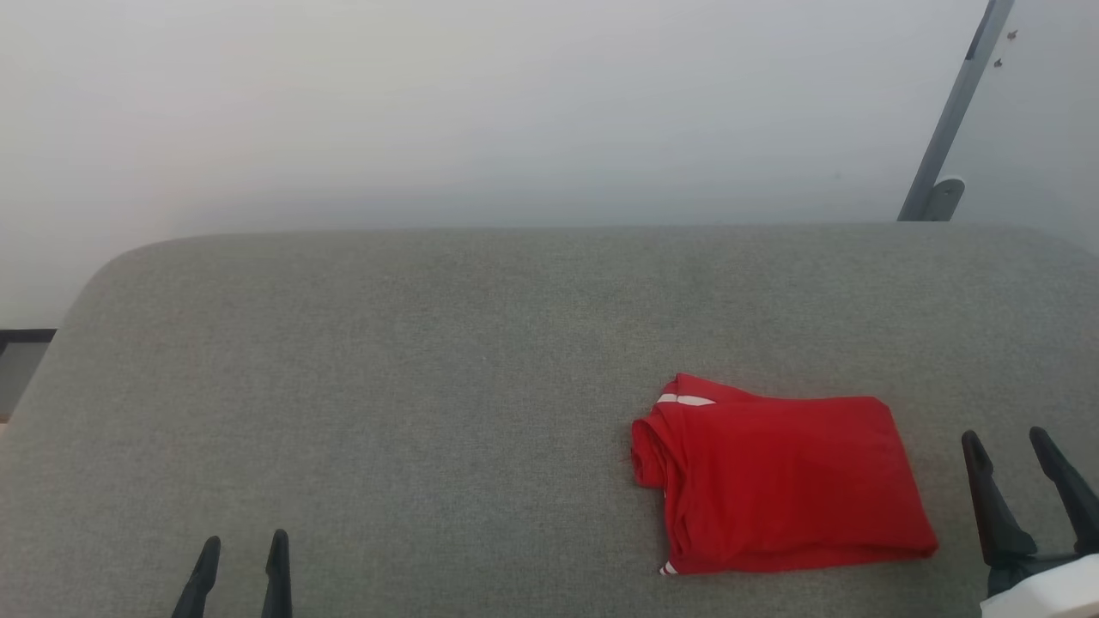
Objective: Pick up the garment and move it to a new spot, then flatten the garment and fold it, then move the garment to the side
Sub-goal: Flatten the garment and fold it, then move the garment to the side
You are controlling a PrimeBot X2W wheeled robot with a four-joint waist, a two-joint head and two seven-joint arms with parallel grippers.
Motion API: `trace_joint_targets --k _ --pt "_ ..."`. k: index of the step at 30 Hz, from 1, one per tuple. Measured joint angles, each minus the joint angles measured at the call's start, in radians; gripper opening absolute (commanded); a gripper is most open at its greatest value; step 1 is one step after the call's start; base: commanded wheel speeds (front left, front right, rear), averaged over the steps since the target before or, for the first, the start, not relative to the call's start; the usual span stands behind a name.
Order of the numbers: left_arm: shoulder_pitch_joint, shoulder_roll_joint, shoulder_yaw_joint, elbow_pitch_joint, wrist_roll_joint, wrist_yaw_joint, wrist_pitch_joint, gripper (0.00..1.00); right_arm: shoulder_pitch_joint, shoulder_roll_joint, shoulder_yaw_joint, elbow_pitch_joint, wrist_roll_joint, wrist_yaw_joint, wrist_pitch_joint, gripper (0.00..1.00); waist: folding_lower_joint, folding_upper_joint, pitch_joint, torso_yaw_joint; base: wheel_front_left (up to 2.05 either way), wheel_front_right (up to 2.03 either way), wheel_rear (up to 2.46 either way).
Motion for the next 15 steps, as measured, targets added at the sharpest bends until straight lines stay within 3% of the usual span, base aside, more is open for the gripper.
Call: trace_joint_targets --k 8,15 --pt "-0.014 -0.002 -0.018 -0.002 0.010 0.000 0.000 1.00 0.000 0.006 -0.007 -0.019 -0.003 0.000 0.047 1.00 0.0000 0.0000 0.017 0.002 0.00 0.00 0.00" --pt "-0.094 0.001 -0.061 0.023 0.003 0.000 0.000 1.00 -0.089 -0.063 0.007 0.063 0.020 0.000 0.312 1.00 0.0000 0.0000 0.054 0.007 0.00 0.00 0.00"
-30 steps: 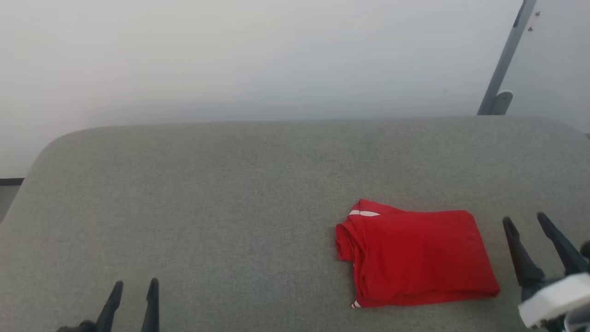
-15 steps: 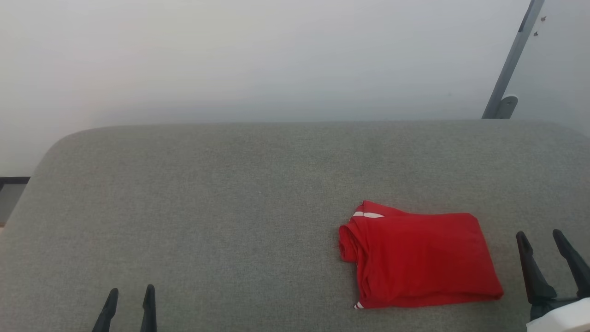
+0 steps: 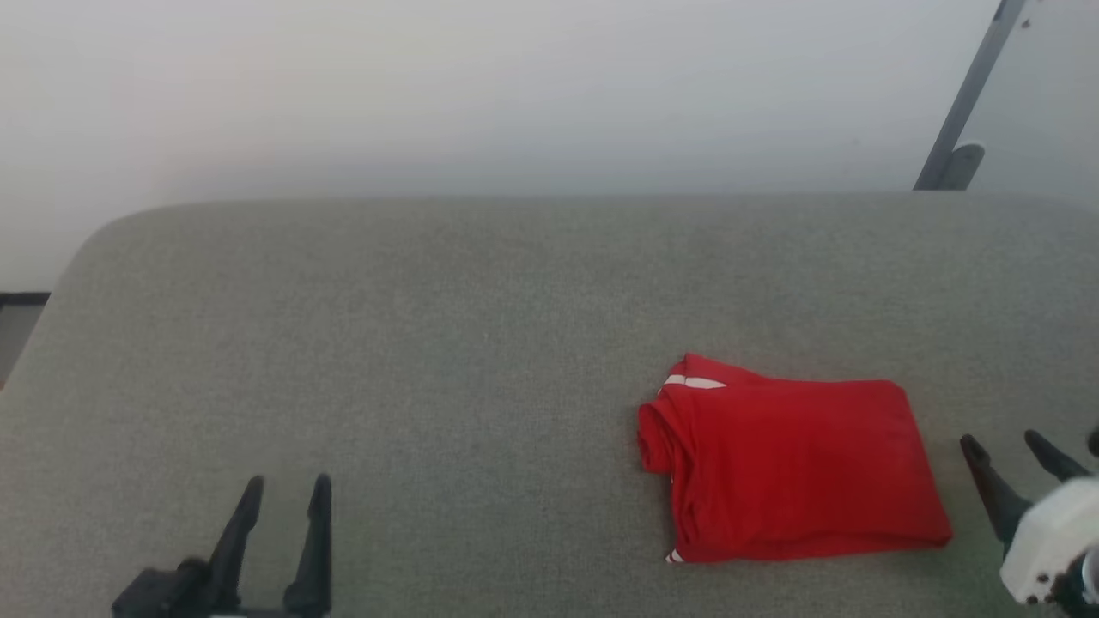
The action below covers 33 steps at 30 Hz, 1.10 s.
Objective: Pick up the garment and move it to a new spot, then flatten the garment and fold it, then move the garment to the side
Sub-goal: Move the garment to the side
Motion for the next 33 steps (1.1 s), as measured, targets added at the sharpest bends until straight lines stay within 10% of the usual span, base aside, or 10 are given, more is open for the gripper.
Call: trace_joint_targets --k 10,21,22,25,33 --pt "-0.206 0.013 -0.097 0.047 -0.013 0.000 0.000 1.00 -0.235 -0.109 0.106 0.098 0.151 0.000 0.543 1.00 0.0000 0.0000 0.135 0.028 0.00 0.00 0.00" --pt "-0.336 -0.008 -0.153 0.075 -0.014 0.000 0.000 1.00 -0.373 -0.137 0.162 0.142 0.182 0.000 0.705 1.00 0.0001 0.0000 0.290 0.075 0.00 0.00 0.00" --pt "-0.342 -0.007 -0.153 0.076 -0.014 0.000 0.000 1.00 -0.379 -0.139 0.165 0.139 0.176 0.000 0.703 0.55 0.0000 0.0000 0.301 0.077 0.00 0.00 0.00" --pt "-0.350 0.001 -0.156 0.079 -0.012 0.000 0.000 1.00 -0.386 -0.140 0.174 0.122 0.182 0.000 0.688 0.00 0.0000 0.0000 0.325 0.075 0.00 0.00 0.00" --pt "-0.381 0.037 -0.162 0.060 0.006 0.000 0.000 1.00 -0.386 -0.132 0.161 0.080 0.214 0.005 0.615 0.00 0.0000 -0.0001 0.347 -0.002 0.00 0.00 0.00"
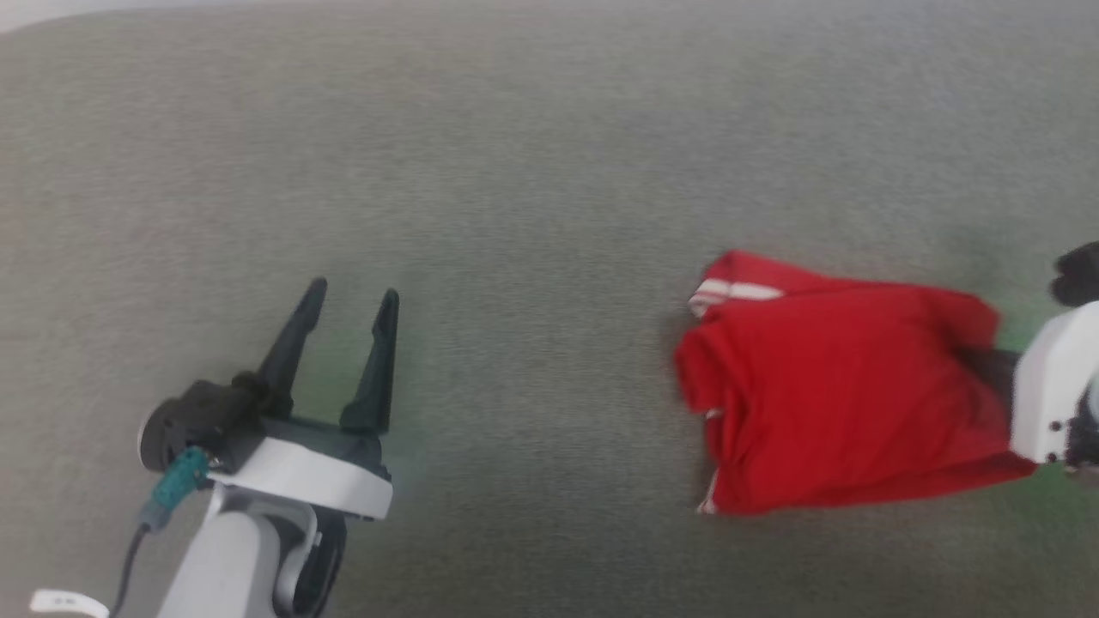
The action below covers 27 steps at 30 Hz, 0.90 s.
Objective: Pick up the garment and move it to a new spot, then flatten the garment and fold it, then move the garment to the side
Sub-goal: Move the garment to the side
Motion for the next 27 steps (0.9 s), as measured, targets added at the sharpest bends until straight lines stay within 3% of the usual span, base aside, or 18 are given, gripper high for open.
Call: trace_joint_targets --k 11,20,27 --pt "-0.183 0.062 -0.063 -0.053 0.018 0.000 0.000 1.00 -0.040 -0.082 -0.226 0.042 -0.039 -0.004 -0.137 0.00 0.0000 0.0000 0.098 -0.139 0.00 0.00 0.00" --pt "-0.439 0.108 -0.152 -0.051 0.029 0.000 0.000 1.00 -0.221 -0.126 -0.384 0.217 -0.165 -0.004 -0.290 0.00 0.0000 0.0000 0.243 -0.206 0.00 0.00 0.00" --pt "-0.579 0.136 -0.209 -0.051 0.035 0.000 0.000 1.00 -0.400 -0.142 -0.411 0.398 -0.304 -0.004 -0.433 0.00 0.0000 0.0000 0.335 -0.217 0.00 0.00 0.00"
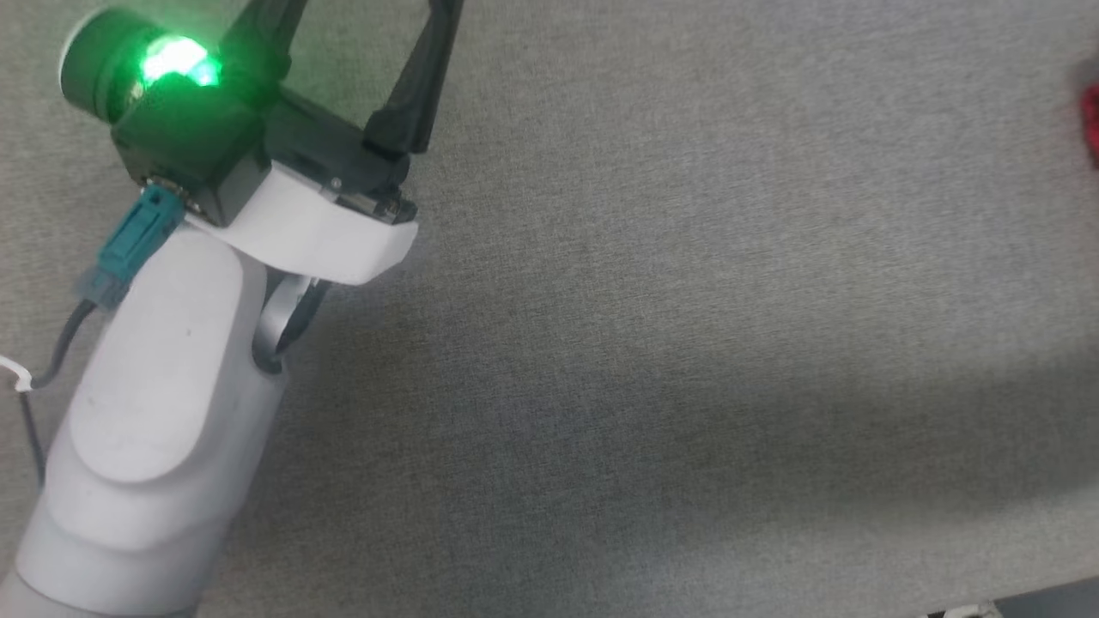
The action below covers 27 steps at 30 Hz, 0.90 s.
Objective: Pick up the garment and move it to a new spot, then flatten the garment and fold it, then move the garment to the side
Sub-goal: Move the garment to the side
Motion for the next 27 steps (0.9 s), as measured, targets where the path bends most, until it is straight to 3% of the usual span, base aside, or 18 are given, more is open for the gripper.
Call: trace_joint_targets --k 12,13,14,15,21,27 --pt "-0.080 0.029 -0.035 0.002 0.001 0.000 0.000 1.00 -0.201 0.024 0.037 0.263 -0.119 0.000 -0.189 0.00 0.0000 0.0000 0.076 0.012 0.00 0.00 0.00" --pt "-0.080 0.028 -0.035 0.006 0.002 0.000 0.000 1.00 -0.211 0.025 0.046 0.283 -0.131 0.000 -0.198 0.30 0.0000 0.0000 0.074 0.013 0.00 0.00 0.00" --pt "-0.080 0.028 -0.035 0.009 0.002 0.000 0.000 1.00 -0.218 0.026 0.056 0.298 -0.141 0.000 -0.210 0.96 0.0001 0.0000 0.071 0.014 0.00 0.00 0.00" --pt "-0.079 0.026 -0.035 0.014 0.002 0.000 0.000 1.00 -0.226 0.028 0.064 0.314 -0.147 0.000 -0.224 1.00 0.0000 0.0000 0.066 0.015 0.00 0.00 0.00" --pt "-0.037 0.007 -0.028 0.037 0.001 0.000 0.000 1.00 -0.238 0.027 0.123 0.356 -0.168 0.000 -0.283 1.00 0.0000 0.0000 0.019 0.022 0.00 0.00 0.00" --pt "0.076 -0.028 0.006 0.082 -0.010 0.000 0.000 1.00 -0.211 0.052 0.246 0.339 -0.141 0.000 -0.337 1.00 0.0000 0.0000 -0.080 0.044 0.00 0.00 0.00"
